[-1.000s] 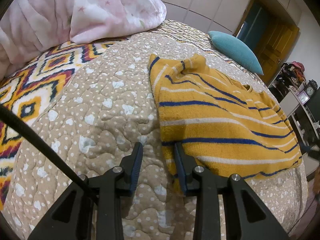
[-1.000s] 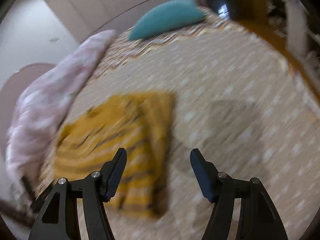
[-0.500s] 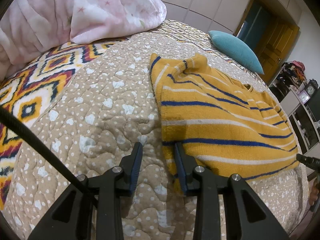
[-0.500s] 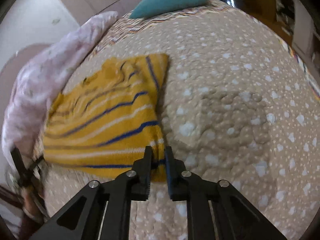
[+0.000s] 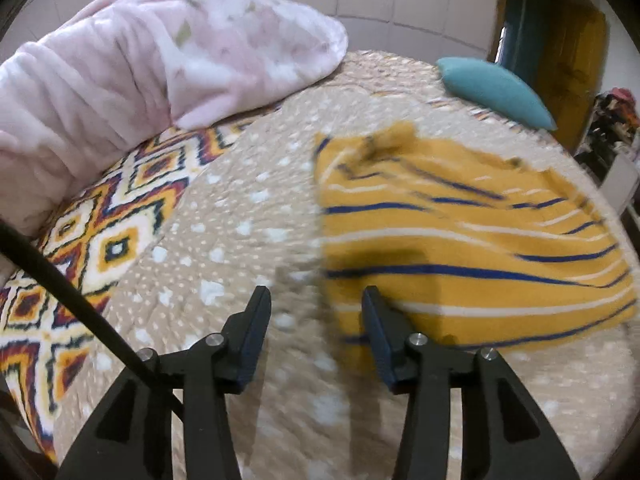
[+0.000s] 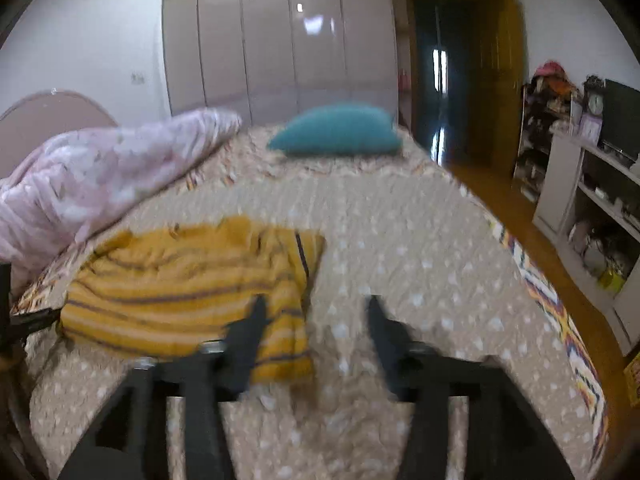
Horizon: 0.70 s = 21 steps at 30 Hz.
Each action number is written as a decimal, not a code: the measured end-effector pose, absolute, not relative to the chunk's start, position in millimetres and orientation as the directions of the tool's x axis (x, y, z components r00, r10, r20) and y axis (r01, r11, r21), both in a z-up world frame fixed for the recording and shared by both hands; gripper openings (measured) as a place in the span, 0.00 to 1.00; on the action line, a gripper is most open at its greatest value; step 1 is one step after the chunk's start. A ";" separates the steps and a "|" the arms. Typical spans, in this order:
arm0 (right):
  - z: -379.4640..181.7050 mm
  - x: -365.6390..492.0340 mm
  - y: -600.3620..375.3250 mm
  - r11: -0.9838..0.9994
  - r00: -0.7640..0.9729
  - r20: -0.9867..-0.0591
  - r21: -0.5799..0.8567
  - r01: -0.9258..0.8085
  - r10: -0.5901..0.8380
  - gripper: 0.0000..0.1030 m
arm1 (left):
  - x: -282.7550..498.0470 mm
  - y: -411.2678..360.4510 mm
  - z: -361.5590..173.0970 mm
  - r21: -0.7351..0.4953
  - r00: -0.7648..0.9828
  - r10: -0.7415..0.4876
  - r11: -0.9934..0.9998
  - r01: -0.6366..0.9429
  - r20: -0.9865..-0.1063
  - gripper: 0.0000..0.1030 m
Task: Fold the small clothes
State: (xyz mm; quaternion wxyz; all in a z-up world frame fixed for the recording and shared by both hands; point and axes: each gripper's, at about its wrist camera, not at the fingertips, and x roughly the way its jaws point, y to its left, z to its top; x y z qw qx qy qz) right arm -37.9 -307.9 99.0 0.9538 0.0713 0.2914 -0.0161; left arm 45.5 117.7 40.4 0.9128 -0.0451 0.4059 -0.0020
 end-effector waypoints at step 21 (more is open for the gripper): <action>15.7 34.8 -262.0 0.971 0.700 -0.676 0.214 -0.111 0.229 0.49 | 76.2 5.6 19.3 0.033 0.652 -0.050 0.993 0.114 -0.756 0.82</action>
